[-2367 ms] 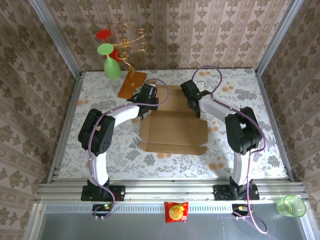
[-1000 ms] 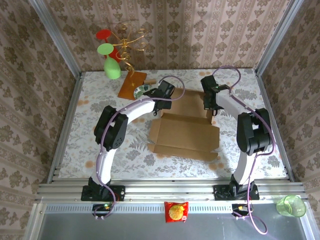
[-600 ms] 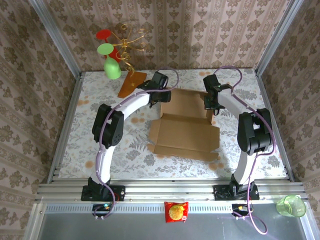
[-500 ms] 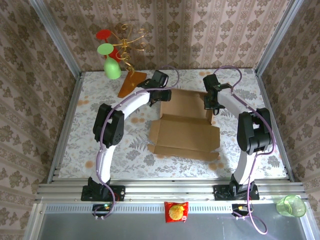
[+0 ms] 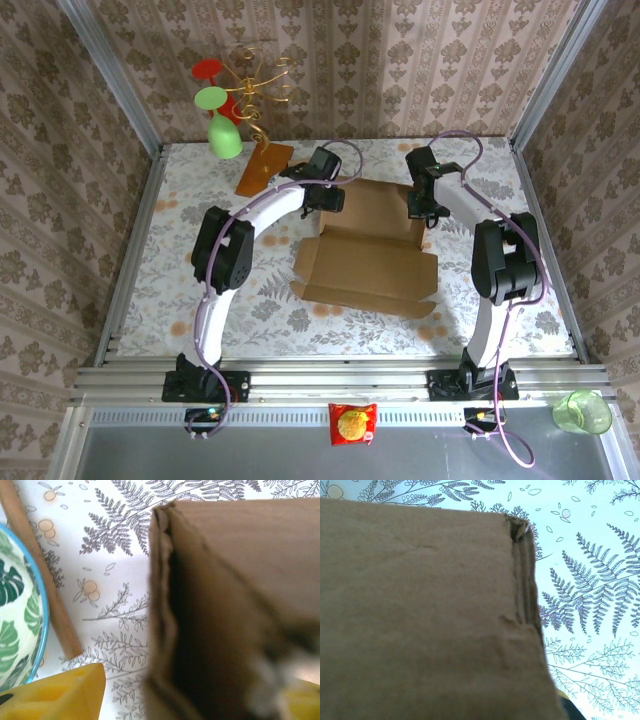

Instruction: Fold the paper box

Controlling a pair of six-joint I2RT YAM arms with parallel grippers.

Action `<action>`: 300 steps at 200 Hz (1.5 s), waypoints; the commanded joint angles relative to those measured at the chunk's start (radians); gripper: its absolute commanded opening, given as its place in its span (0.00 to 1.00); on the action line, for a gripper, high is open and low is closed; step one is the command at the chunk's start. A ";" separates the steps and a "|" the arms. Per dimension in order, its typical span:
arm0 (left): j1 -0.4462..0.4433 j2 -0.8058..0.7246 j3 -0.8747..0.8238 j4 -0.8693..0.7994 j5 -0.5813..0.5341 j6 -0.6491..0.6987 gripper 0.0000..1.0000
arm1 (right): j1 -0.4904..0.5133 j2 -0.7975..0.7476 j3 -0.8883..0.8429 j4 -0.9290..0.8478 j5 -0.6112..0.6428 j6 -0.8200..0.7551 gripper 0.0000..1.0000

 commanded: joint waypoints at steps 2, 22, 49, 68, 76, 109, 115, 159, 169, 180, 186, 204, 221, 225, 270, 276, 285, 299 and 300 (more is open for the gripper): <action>-0.017 -0.100 0.092 -0.132 -0.022 -0.115 0.63 | 0.000 0.060 0.003 -0.116 -0.058 0.059 0.00; -0.024 -0.151 0.140 -0.247 -0.077 -0.238 0.53 | -0.017 0.069 0.004 -0.134 -0.109 0.120 0.00; -0.014 -0.187 0.246 -0.553 -0.071 -0.479 0.50 | -0.055 0.079 0.000 -0.152 -0.168 0.178 0.00; -0.030 -0.225 0.302 -0.769 -0.077 -0.613 0.51 | -0.082 0.085 0.006 -0.167 -0.198 0.214 0.00; -0.044 -0.256 0.290 -0.835 -0.091 -0.674 0.52 | -0.091 0.089 0.012 -0.180 -0.207 0.231 0.00; -0.072 -0.393 0.140 -0.980 -0.032 -0.901 0.57 | -0.117 0.104 0.006 -0.202 -0.261 0.323 0.00; -0.073 -0.420 0.095 -0.955 0.008 -0.924 0.58 | -0.118 0.102 -0.001 -0.197 -0.274 0.335 0.00; -0.109 -0.444 -0.018 -0.824 0.099 -1.025 0.66 | -0.117 0.080 -0.050 -0.176 -0.310 0.416 0.00; -0.114 -0.423 0.000 -0.820 0.092 -1.031 0.68 | -0.117 0.074 -0.057 -0.170 -0.315 0.422 0.00; -0.116 -0.408 0.005 -0.796 0.100 -1.029 0.68 | -0.117 0.070 -0.067 -0.165 -0.317 0.430 0.00; -0.117 -0.399 0.004 -0.789 0.103 -1.030 0.68 | -0.117 0.069 -0.072 -0.162 -0.320 0.433 0.00; -0.123 -0.385 -0.005 -0.786 0.111 -1.038 0.68 | -0.117 0.067 -0.083 -0.152 -0.340 0.439 0.00; -0.118 -0.385 -0.038 -0.739 0.108 -1.049 0.67 | -0.117 0.064 -0.094 -0.143 -0.350 0.443 0.00; -0.117 -0.385 -0.042 -0.724 0.106 -1.052 0.67 | -0.116 0.064 -0.096 -0.142 -0.350 0.443 0.00; -0.130 -0.367 0.113 -0.759 -0.034 -1.030 0.69 | -0.107 0.040 -0.129 -0.136 -0.337 0.445 0.00; -0.132 -0.369 0.133 -0.775 -0.042 -1.025 0.69 | -0.106 0.039 -0.133 -0.135 -0.335 0.446 0.00; -0.134 -0.371 0.154 -0.798 -0.042 -1.028 0.69 | -0.106 0.036 -0.139 -0.134 -0.334 0.447 0.00; -0.137 -0.373 0.174 -0.831 -0.038 -1.035 0.69 | -0.106 0.035 -0.140 -0.132 -0.337 0.447 0.00; -0.136 -0.373 0.174 -0.833 -0.037 -1.035 0.69 | -0.106 0.035 -0.140 -0.132 -0.337 0.447 0.00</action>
